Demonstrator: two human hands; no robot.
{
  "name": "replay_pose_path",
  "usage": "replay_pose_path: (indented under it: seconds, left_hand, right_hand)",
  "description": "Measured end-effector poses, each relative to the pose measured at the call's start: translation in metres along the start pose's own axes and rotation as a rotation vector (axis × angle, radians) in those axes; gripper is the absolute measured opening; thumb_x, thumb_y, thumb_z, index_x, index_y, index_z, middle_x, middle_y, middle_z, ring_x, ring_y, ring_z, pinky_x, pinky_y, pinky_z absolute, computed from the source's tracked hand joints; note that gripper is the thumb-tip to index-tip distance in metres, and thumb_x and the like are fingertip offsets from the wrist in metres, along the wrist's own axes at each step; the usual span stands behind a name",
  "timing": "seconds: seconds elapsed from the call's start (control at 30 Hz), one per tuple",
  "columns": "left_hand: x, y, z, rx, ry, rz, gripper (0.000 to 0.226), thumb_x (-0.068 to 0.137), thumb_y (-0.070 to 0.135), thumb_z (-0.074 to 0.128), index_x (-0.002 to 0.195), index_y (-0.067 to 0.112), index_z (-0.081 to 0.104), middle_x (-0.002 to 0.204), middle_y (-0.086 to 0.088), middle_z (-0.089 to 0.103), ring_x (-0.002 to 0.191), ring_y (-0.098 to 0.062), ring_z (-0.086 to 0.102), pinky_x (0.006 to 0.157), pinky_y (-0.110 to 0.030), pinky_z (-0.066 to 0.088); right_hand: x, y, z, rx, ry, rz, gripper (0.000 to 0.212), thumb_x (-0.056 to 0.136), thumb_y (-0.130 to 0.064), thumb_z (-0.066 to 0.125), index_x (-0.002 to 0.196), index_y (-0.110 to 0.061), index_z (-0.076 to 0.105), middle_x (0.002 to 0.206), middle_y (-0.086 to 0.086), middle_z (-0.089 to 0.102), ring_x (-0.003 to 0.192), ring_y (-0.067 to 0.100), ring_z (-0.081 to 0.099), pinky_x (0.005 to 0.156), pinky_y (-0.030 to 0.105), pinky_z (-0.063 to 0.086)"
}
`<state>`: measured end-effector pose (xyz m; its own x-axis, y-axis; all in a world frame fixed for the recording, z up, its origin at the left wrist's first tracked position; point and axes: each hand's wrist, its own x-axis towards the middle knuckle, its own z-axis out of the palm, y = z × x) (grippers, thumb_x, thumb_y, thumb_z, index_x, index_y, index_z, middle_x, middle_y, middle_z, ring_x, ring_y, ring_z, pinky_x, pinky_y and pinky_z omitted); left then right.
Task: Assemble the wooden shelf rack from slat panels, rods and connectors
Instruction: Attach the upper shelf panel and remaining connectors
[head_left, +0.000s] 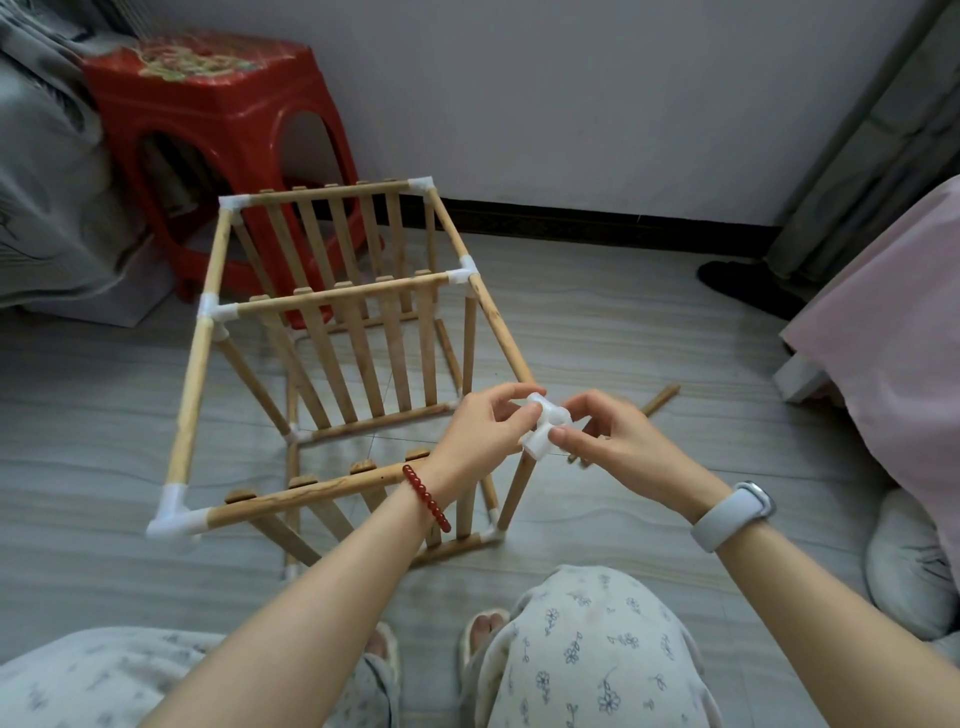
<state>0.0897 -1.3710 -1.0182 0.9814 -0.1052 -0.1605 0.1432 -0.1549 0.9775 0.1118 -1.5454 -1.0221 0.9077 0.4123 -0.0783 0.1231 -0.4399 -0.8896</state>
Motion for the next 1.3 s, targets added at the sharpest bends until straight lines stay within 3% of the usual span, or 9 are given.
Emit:
replay_pose_path:
  seconds: [0.17, 0.27, 0.4, 0.63, 0.8, 0.97, 1.13, 1.23, 1.3]
  left_hand:
    - [0.002, -0.008, -0.005, 0.332, 0.066, 0.107, 0.025, 0.095, 0.02, 0.053, 0.117, 0.016, 0.065, 0.099, 0.005, 0.066, 0.097, -0.009, 0.061, 0.087, -0.03, 0.053]
    - [0.001, -0.02, -0.008, 0.612, 0.057, 0.127, 0.03, 0.095, 0.025, 0.051, 0.122, 0.018, 0.061, 0.113, 0.002, 0.064, 0.103, -0.01, 0.058, 0.093, -0.033, 0.048]
    - [-0.004, -0.037, -0.008, 0.911, 0.024, 0.158, 0.031, 0.095, 0.033, 0.05, 0.124, 0.026, 0.057, 0.115, 0.008, 0.063, 0.108, -0.013, 0.055, 0.09, -0.035, 0.047]
    - [-0.003, -0.044, -0.005, 0.938, 0.076, 0.214, 0.029, 0.095, 0.03, 0.052, 0.124, 0.028, 0.059, 0.106, 0.006, 0.064, 0.102, -0.014, 0.055, 0.084, -0.03, 0.045]
    - [-0.004, -0.045, -0.006, 0.955, 0.077, 0.226, 0.021, 0.095, 0.029, 0.051, 0.112, 0.022, 0.062, 0.1, 0.004, 0.064, 0.097, -0.016, 0.056, 0.081, -0.032, 0.047]
    - [-0.004, -0.044, -0.006, 0.931, 0.093, 0.224, 0.019, 0.095, 0.028, 0.052, 0.108, 0.022, 0.064, 0.098, 0.005, 0.064, 0.095, -0.014, 0.056, 0.079, -0.031, 0.047]
    - [-0.005, -0.044, -0.006, 0.926, 0.09, 0.224, 0.016, 0.095, 0.028, 0.052, 0.105, 0.023, 0.064, 0.095, 0.005, 0.062, 0.092, -0.012, 0.055, 0.075, -0.026, 0.044]
    - [-0.007, -0.044, -0.006, 0.928, 0.08, 0.235, 0.018, 0.095, 0.029, 0.052, 0.109, 0.023, 0.062, 0.096, 0.005, 0.062, 0.093, -0.012, 0.054, 0.078, -0.028, 0.046]
    - [-0.007, -0.043, -0.006, 0.927, 0.087, 0.242, 0.02, 0.095, 0.029, 0.052, 0.11, 0.022, 0.063, 0.098, 0.004, 0.062, 0.094, -0.012, 0.055, 0.078, -0.027, 0.045]
  right_hand:
    - [0.001, 0.014, 0.002, 0.068, 0.063, 0.113, 0.03, 0.077, -0.032, 0.073, 0.082, -0.017, 0.049, 0.082, 0.009, 0.06, 0.07, 0.019, 0.056, 0.061, 0.036, 0.045]
    - [0.0, 0.025, 0.006, 0.037, 0.135, 0.099, 0.026, 0.083, -0.021, 0.07, 0.083, -0.021, 0.044, 0.079, 0.006, 0.064, 0.061, 0.01, 0.062, 0.055, 0.025, 0.042]
    - [-0.001, 0.031, 0.009, -0.068, 0.229, 0.017, 0.027, 0.09, -0.014, 0.06, 0.088, -0.032, 0.041, 0.091, 0.001, 0.061, 0.062, 0.005, 0.063, 0.061, 0.026, 0.044]
    - [0.002, 0.026, 0.012, -0.173, 0.102, -0.077, 0.047, 0.088, -0.009, 0.063, 0.122, -0.033, 0.042, 0.1, -0.018, 0.058, 0.083, 0.008, 0.061, 0.082, 0.036, 0.051]
    - [0.009, 0.019, 0.004, -0.322, 0.019, -0.069, 0.05, 0.088, -0.008, 0.062, 0.132, -0.025, 0.044, 0.104, -0.011, 0.054, 0.086, 0.017, 0.06, 0.086, 0.045, 0.051]
    - [0.021, 0.012, 0.0, -0.432, -0.035, -0.091, 0.044, 0.089, -0.009, 0.06, 0.127, -0.028, 0.049, 0.104, -0.012, 0.054, 0.078, 0.003, 0.052, 0.079, 0.03, 0.048]
    - [0.021, 0.017, 0.009, -0.496, 0.105, -0.224, 0.024, 0.085, -0.008, 0.065, 0.108, -0.016, 0.062, 0.087, -0.015, 0.058, 0.071, 0.0, 0.048, 0.069, 0.025, 0.039]
    - [0.019, 0.021, 0.011, -0.495, 0.156, -0.253, 0.021, 0.082, -0.003, 0.068, 0.101, -0.012, 0.064, 0.102, 0.0, 0.066, 0.074, 0.013, 0.051, 0.07, 0.033, 0.046]
    - [0.02, 0.022, 0.01, -0.466, 0.146, -0.29, 0.021, 0.08, 0.0, 0.069, 0.098, -0.009, 0.064, 0.109, -0.002, 0.059, 0.071, 0.008, 0.048, 0.068, 0.026, 0.045]
